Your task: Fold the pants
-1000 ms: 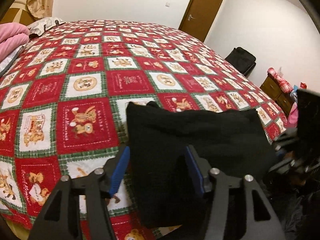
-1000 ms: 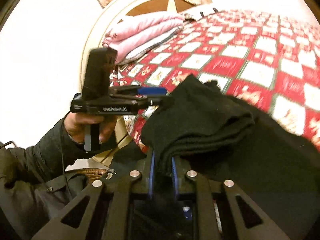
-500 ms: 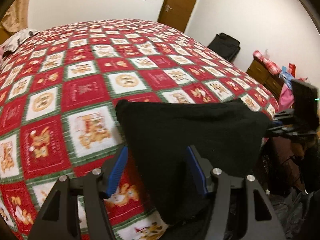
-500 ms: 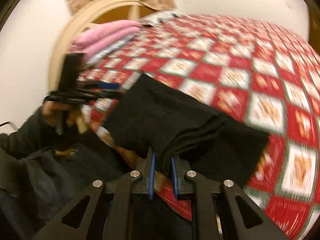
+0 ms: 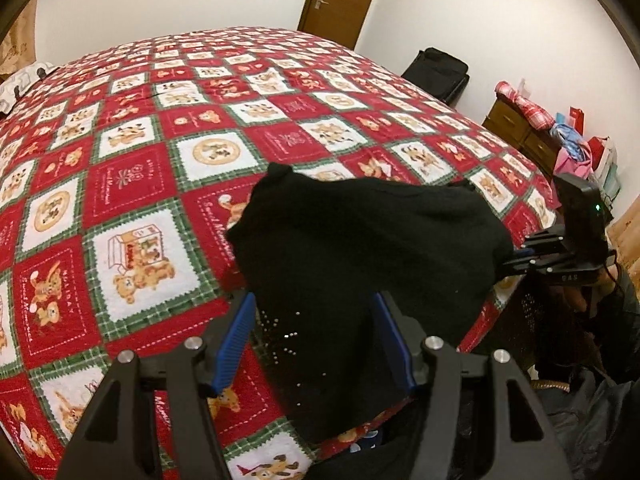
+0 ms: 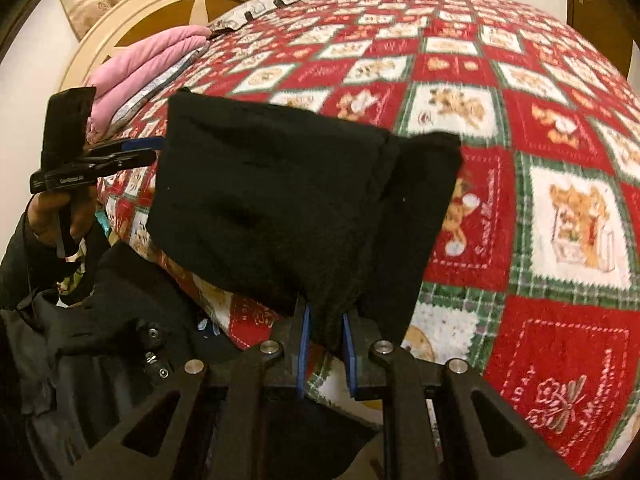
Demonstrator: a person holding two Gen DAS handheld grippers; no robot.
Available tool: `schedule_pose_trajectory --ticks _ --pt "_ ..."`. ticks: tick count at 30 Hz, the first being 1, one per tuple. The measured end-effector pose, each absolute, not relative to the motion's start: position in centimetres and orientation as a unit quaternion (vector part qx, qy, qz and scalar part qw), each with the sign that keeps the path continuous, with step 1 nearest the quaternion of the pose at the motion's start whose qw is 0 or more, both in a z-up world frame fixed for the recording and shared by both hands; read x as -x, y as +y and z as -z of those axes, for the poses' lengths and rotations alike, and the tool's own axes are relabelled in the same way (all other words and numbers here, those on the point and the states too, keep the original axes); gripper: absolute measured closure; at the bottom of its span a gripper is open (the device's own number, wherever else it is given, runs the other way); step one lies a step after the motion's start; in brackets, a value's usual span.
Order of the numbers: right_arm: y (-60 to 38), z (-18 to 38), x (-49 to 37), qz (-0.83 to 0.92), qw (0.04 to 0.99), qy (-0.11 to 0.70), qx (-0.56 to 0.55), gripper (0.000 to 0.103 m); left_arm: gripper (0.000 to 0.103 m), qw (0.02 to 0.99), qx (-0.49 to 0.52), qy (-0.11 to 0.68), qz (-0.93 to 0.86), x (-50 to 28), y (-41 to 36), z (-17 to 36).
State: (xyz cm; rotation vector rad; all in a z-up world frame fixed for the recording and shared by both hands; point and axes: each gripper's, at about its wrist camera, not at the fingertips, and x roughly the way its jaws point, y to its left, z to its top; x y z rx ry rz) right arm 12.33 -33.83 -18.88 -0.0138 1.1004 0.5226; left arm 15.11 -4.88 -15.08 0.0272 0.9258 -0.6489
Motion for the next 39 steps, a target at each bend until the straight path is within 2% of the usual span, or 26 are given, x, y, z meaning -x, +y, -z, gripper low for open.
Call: schedule_pose_trajectory --ticks 1,3,5,6,13,19,21,22,23,27,31,39 --pt "-33.8 18.9 -12.3 -0.254 0.815 0.520 0.001 0.087 0.040 0.844 -0.013 0.439 0.308 -15.1 -4.9 15.1" --pt "-34.2 18.6 -12.3 -0.265 0.809 0.524 -0.024 0.080 0.040 0.843 -0.012 0.441 0.309 -15.2 -4.9 15.3" --pt "-35.0 18.1 -12.3 -0.279 0.804 0.521 -0.060 0.051 0.040 0.842 -0.007 0.442 0.308 -15.3 -4.8 15.5" --pt "-35.5 17.7 -12.3 -0.285 0.807 0.513 -0.076 0.049 0.040 0.842 -0.004 0.443 0.308 -15.4 -4.7 15.6" --pt "-37.5 16.4 -15.7 -0.273 0.814 0.493 -0.142 0.048 0.040 0.842 -0.006 0.445 0.307 -15.5 -5.0 15.9" --pt "-35.2 18.1 -18.3 -0.283 0.807 0.501 -0.135 0.048 0.040 0.854 -0.018 0.433 0.288 -16.0 -5.4 15.4" --pt "-34.6 18.3 -18.1 -0.282 0.813 0.492 -0.130 0.061 0.040 0.853 -0.022 0.435 0.286 -16.2 -5.7 15.5" --pt "-34.6 18.1 -17.7 -0.289 0.816 0.484 -0.126 0.075 0.040 0.854 -0.022 0.435 0.285 -16.3 -5.7 15.6" --pt "-34.5 17.7 -17.3 -0.293 0.823 0.472 -0.122 0.079 0.040 0.854 -0.022 0.435 0.283 -16.3 -5.8 15.6" --pt "-34.5 15.5 -14.9 -0.284 0.852 0.431 -0.092 0.085 0.033 0.862 -0.039 0.424 0.274 -16.0 -6.3 15.1" --pt "-35.5 14.2 -14.3 -0.248 0.872 0.417 -0.065 0.094 0.031 0.872 -0.064 0.403 0.271 -15.6 -7.6 14.2" --pt "-36.3 17.9 -16.1 -0.202 0.870 0.445 -0.065 0.094 0.030 0.864 -0.070 0.425 0.261 -16.6 -9.3 15.9"
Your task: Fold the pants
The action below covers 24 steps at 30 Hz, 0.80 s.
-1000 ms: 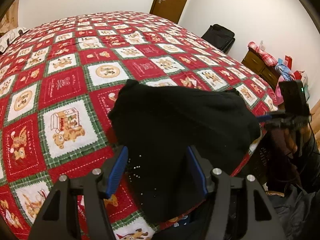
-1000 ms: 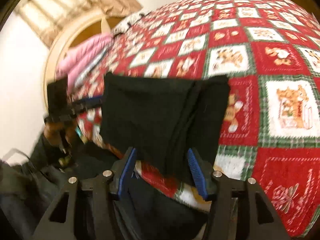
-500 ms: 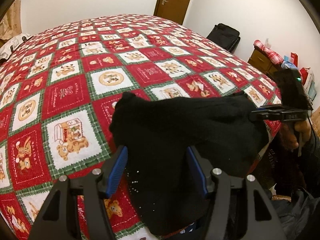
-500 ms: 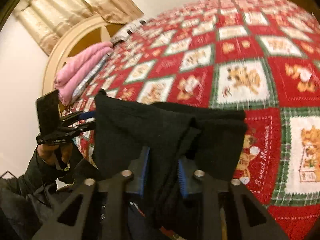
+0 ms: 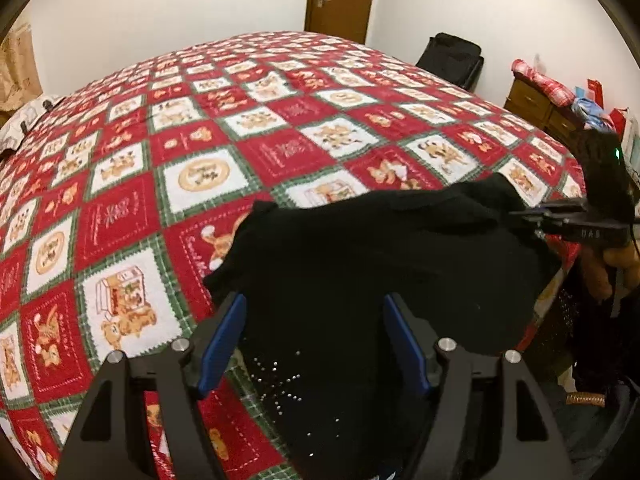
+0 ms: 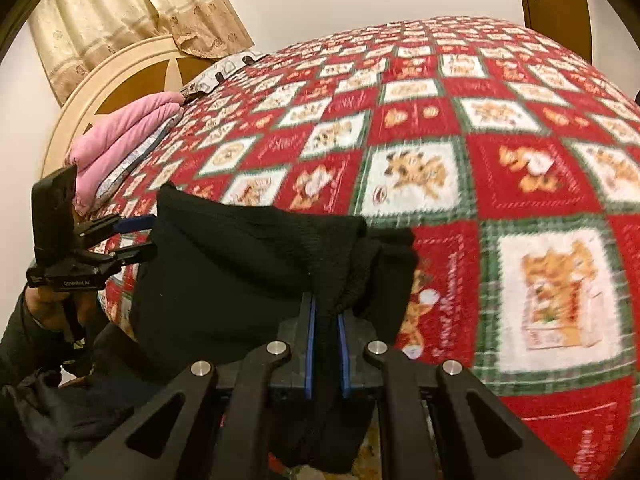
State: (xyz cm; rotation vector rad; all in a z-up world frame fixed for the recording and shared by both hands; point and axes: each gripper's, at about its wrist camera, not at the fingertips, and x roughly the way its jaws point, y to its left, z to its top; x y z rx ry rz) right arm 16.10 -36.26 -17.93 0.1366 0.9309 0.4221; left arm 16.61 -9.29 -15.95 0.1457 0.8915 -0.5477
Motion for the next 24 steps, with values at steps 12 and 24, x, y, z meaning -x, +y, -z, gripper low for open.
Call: schedule_pose_trajectory --ticks 12,24 --pt "-37.9 17.1 -16.0 -0.216 0.868 0.433 -0.115 0.086 0.028 0.867 -0.084 0.425 0.247 -16.3 -9.6 16.4" --pt "-34.7 13.1 -13.9 -0.271 0.890 0.361 -0.067 0.058 0.027 0.866 -0.086 0.427 0.244 -16.4 -9.7 16.6"
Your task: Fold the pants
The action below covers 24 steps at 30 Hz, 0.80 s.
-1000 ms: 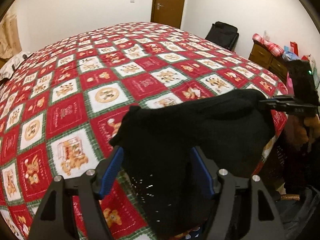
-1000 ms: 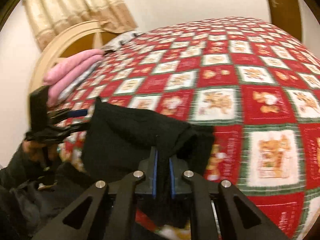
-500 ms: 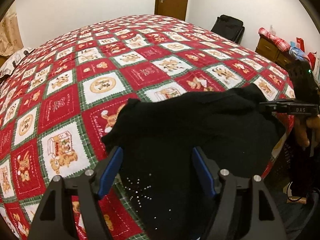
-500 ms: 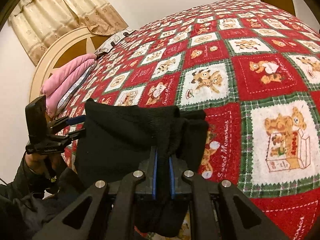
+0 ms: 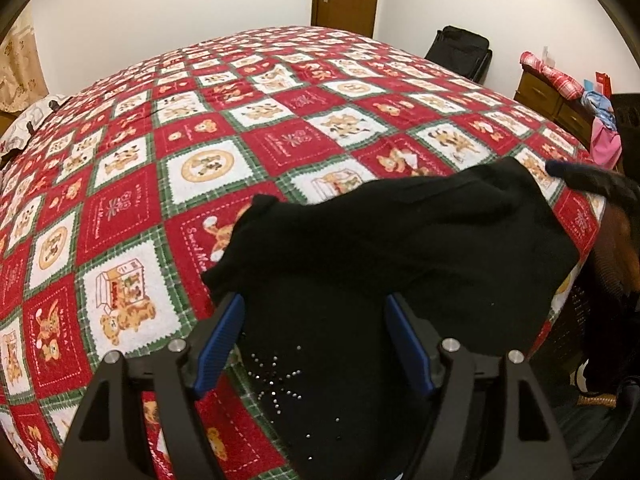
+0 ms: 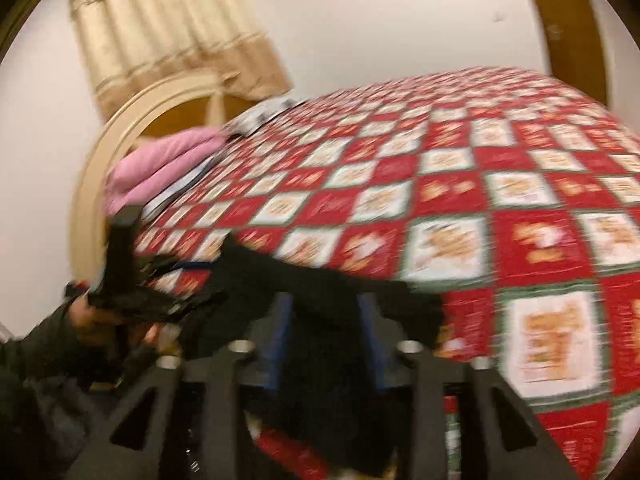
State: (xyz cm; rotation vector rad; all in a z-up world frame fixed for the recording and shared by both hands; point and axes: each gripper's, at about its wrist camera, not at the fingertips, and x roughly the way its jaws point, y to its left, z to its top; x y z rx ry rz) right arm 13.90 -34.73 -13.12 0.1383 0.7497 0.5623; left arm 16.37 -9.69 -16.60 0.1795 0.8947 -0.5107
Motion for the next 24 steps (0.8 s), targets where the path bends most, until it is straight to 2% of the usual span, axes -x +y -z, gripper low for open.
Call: schedule_pose_trajectory --ticks 8,19,22,24 --pt "-31.5 18.3 -15.4 -0.280 0.854 0.438 -0.030 0.058 0.027 0.865 -0.091 0.427 0.247 -16.4 -9.9 16.8" --pt "-26.9 13.9 -15.6 -0.365 0.837 0.406 0.021 0.058 0.027 0.871 -0.110 0.401 0.262 -12.8 -10.3 15.4" --pt "-25.0 14.2 -17.3 -0.413 0.809 0.418 -0.006 0.058 0.018 0.866 -0.127 0.410 0.256 -12.8 -10.7 16.8" --pt "-24.3 15.7 -19.0 -0.392 0.808 0.439 -0.009 0.058 0.016 0.866 -0.119 0.414 0.253 -13.2 -10.4 17.5"
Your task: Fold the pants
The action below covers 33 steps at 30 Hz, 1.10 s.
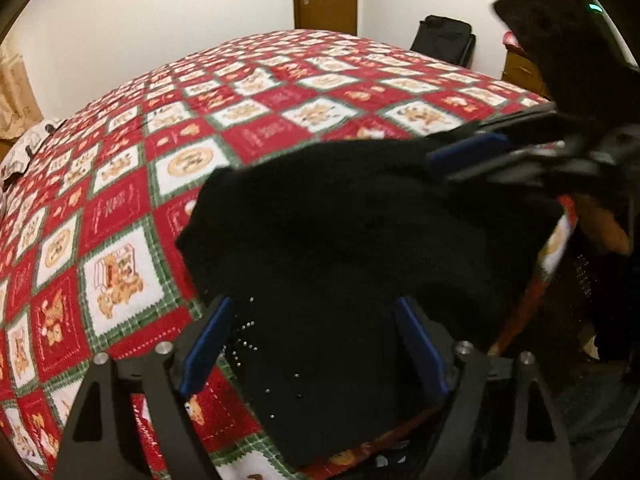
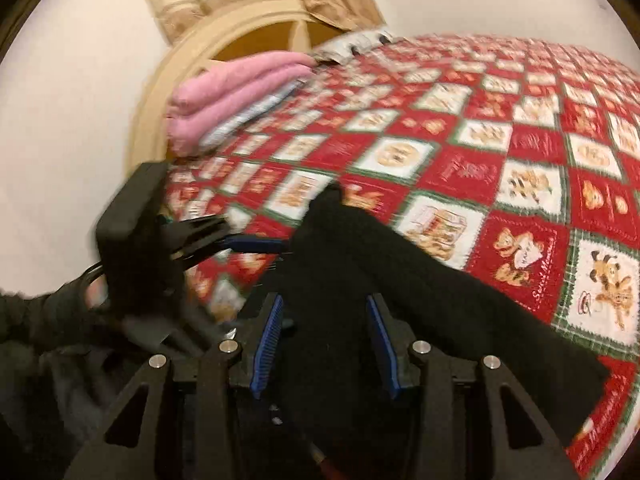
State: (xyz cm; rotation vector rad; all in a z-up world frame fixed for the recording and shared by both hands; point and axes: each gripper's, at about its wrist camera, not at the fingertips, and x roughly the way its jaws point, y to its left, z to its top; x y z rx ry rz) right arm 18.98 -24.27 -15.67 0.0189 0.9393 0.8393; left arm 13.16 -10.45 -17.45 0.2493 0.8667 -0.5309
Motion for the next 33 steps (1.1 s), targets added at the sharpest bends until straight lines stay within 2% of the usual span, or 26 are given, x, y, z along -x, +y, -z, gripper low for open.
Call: schedule_pose_trajectory --ticks 3,5,10,12,15,20,23,33 --pt "-25.0 18.6 -22.0 -0.342 0.802 0.489 -0.040 0.058 0.015 0.866 -0.103 0.421 0.250 -13.5 -10.0 17.9" --pt "-25.9 18.5 -22.3 -0.352 0.795 0.488 -0.076 0.058 0.015 0.867 -0.099 0.421 0.248 -13.5 -9.6 18.0" --pt "-25.2 16.2 -21.0 -0.355 0.806 0.470 -0.057 0.058 0.015 0.892 -0.072 0.379 0.236 -13.6 -8.1 15.6" --pt "-24.2 15.3 -21.0 -0.389 0.795 0.460 -0.079 0.058 0.011 0.897 -0.062 0.377 0.222 -14.3 -7.4 15.0" --pt "-22.5 15.1 -22.1 -0.439 0.762 0.454 -0.144 0.058 0.011 0.899 -0.058 0.381 0.209 -14.6 -6.5 15.0" --pt "-21.1 19.8 -25.1 -0.406 0.729 0.517 -0.190 0.060 0.011 0.895 -0.062 0.395 0.197 -14.4 -5.3 16.1" --pt "-22.4 20.4 -25.7 -0.412 0.720 0.508 -0.230 0.060 0.011 0.894 -0.057 0.400 0.191 -14.7 -5.1 16.6" --pt "-28.6 16.1 -19.9 -0.319 0.817 0.467 -0.118 0.056 0.010 0.888 -0.073 0.407 0.201 -14.8 -6.8 16.9"
